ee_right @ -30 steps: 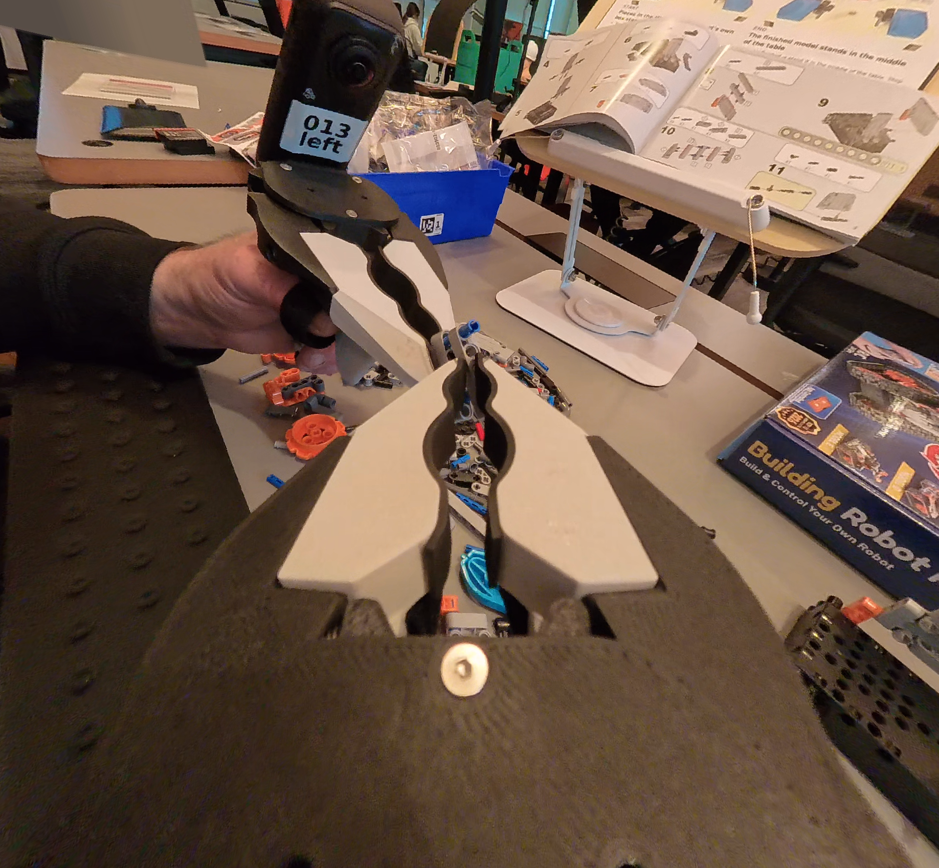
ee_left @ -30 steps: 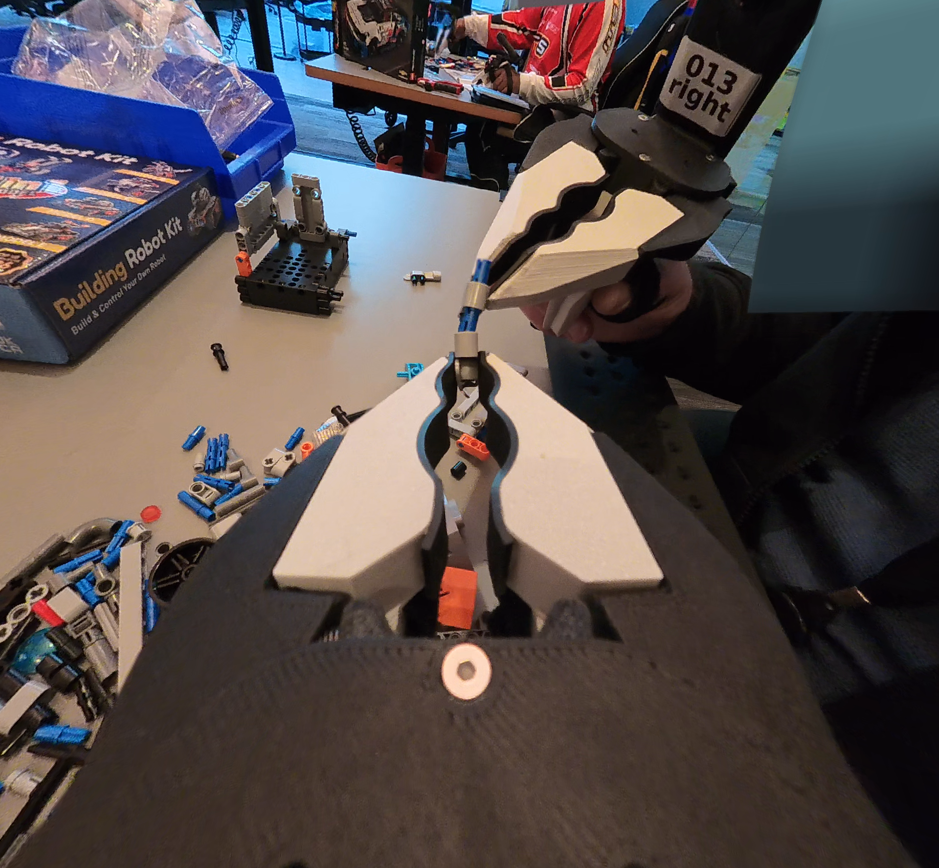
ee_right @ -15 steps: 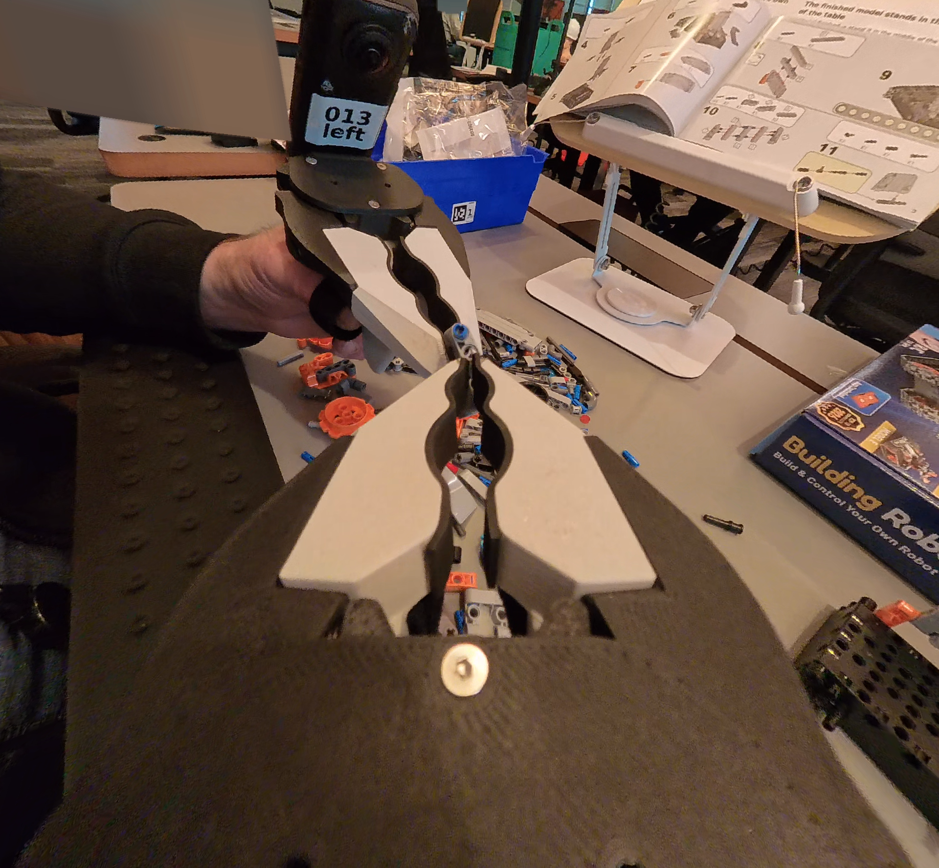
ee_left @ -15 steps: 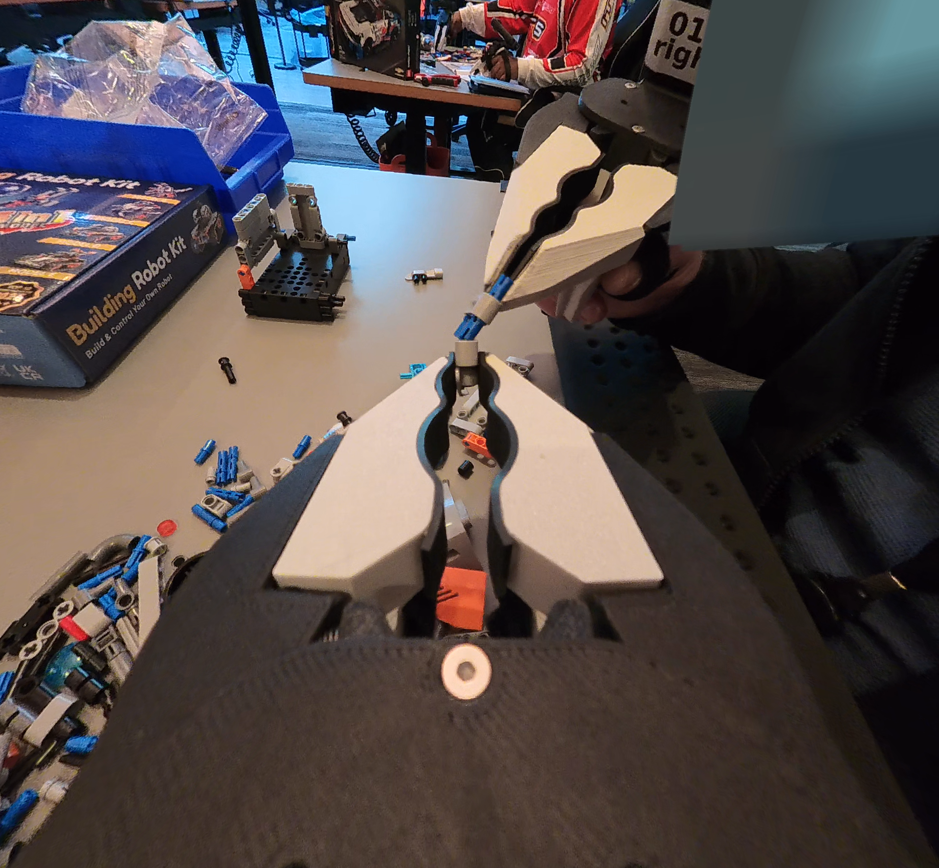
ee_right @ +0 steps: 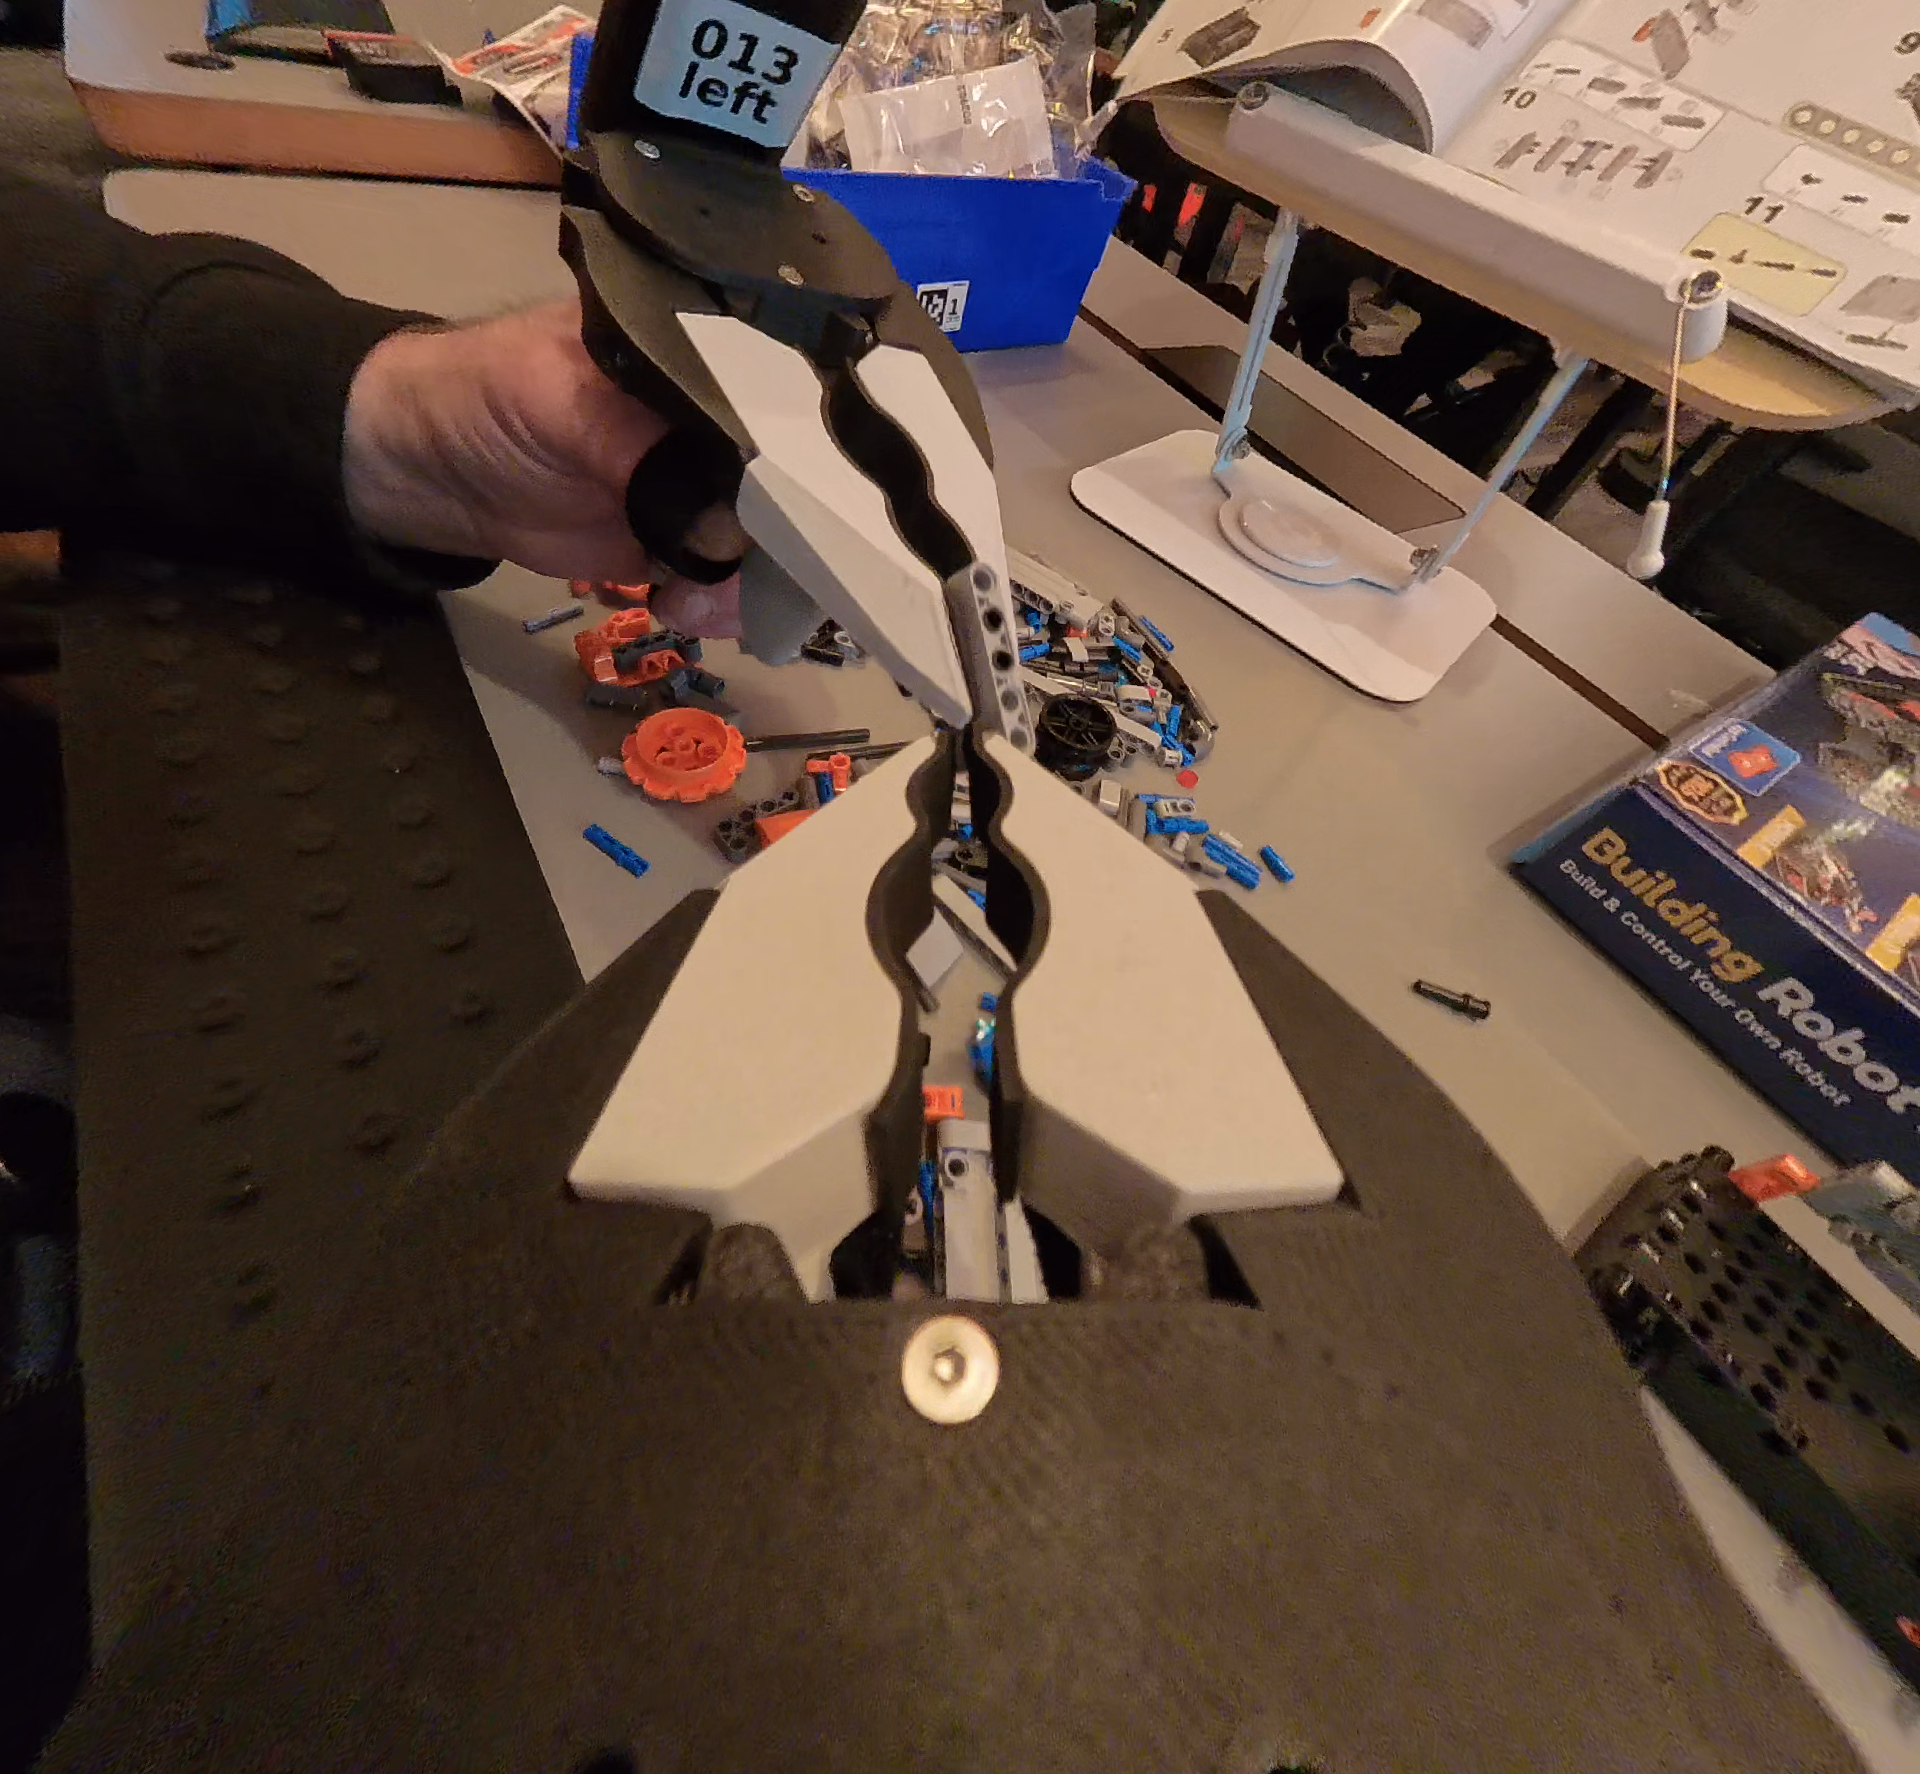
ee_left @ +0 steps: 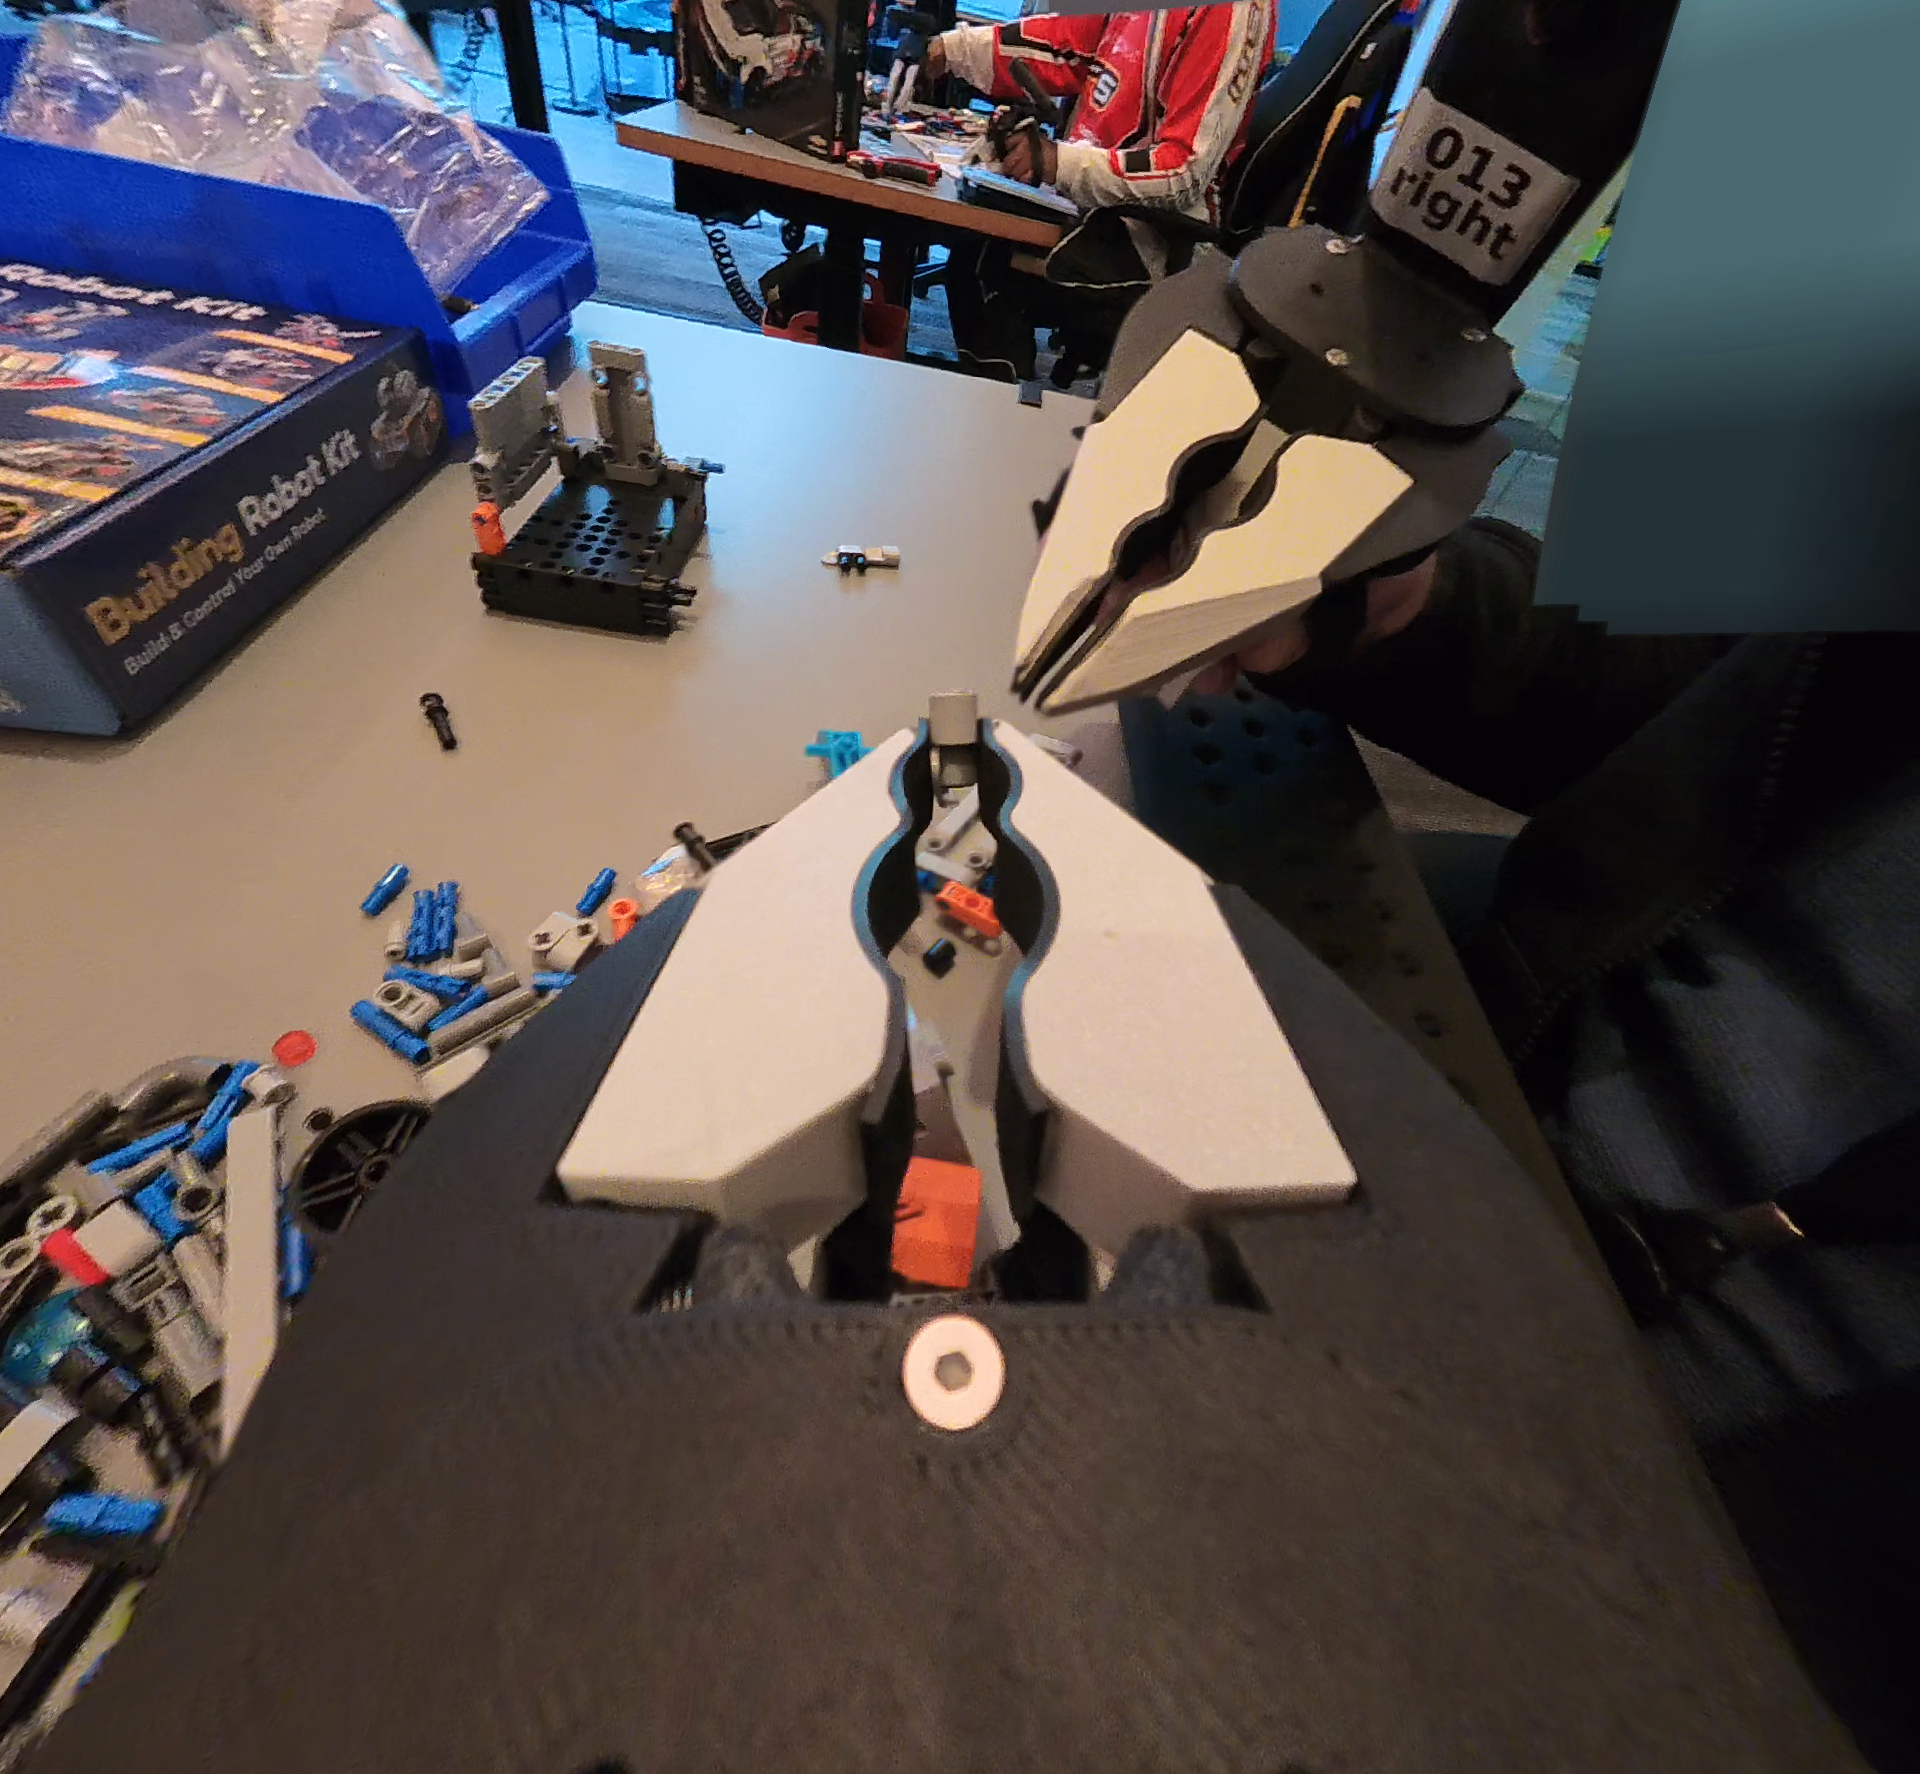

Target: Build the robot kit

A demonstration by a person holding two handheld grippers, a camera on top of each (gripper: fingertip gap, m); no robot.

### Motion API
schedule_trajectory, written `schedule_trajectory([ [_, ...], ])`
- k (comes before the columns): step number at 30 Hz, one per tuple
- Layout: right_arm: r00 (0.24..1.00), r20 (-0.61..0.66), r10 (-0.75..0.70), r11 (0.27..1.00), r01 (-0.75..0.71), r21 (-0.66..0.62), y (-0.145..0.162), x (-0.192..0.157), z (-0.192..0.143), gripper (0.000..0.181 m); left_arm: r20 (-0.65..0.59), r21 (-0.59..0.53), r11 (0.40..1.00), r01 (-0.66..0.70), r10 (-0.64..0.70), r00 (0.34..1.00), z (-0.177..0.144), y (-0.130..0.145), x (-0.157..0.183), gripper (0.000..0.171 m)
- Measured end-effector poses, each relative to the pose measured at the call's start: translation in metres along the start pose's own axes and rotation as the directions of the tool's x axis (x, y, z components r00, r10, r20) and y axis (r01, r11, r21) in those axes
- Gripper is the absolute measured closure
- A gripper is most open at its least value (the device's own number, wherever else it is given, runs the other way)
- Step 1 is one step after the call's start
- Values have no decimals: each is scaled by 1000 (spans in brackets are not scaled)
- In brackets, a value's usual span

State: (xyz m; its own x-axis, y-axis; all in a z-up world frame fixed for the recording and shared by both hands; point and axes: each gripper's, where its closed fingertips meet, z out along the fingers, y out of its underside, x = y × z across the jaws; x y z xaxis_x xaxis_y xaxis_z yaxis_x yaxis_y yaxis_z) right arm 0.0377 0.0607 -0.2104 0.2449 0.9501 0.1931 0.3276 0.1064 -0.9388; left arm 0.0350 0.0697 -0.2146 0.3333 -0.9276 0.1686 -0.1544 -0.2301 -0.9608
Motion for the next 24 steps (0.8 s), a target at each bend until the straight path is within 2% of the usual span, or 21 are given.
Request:
schedule_trajectory([
  [5, 996, -44, 75, 995, -78, -59, 14, 27, -28, 177, 58, 2, 999, 35, -35, 998, -10, 0, -16, 168],
  [8, 993, -54, 104, 983, -111, -146, 29, 34, -39, 172, 71, -6, 999, 47, -47, 996, -12, 1, -19, 168],
  [12, 992, 27, 122, 956, -110, -273, 54, 14, -26, 170, 71, -42, 998, 50, -47, 996, -9, 8, -19, 167],
  [16, 994, 35, 103, 909, -80, -409, 81, -5, -4, 161, 81, -51, 997, 57, -53, 995, -9, 10, -21, 167],
  [20, 990, -63, 124, 864, -139, -485, 98, -7, 10, 152, 75, -60, 996, 64, -60, 995, -8, 13, -20, 167],
  [22, 981, -146, 128, 835, -186, -517, 108, -2, 9, 152, 79, -70, 996, 60, -54, 995, -8, 14, -20, 167],
  [24, 977, -170, 132, 826, -203, -526, 112, -1, 9, 153, 78, -67, 996, 61, -56, 995, -8, 14, -20, 167],
])
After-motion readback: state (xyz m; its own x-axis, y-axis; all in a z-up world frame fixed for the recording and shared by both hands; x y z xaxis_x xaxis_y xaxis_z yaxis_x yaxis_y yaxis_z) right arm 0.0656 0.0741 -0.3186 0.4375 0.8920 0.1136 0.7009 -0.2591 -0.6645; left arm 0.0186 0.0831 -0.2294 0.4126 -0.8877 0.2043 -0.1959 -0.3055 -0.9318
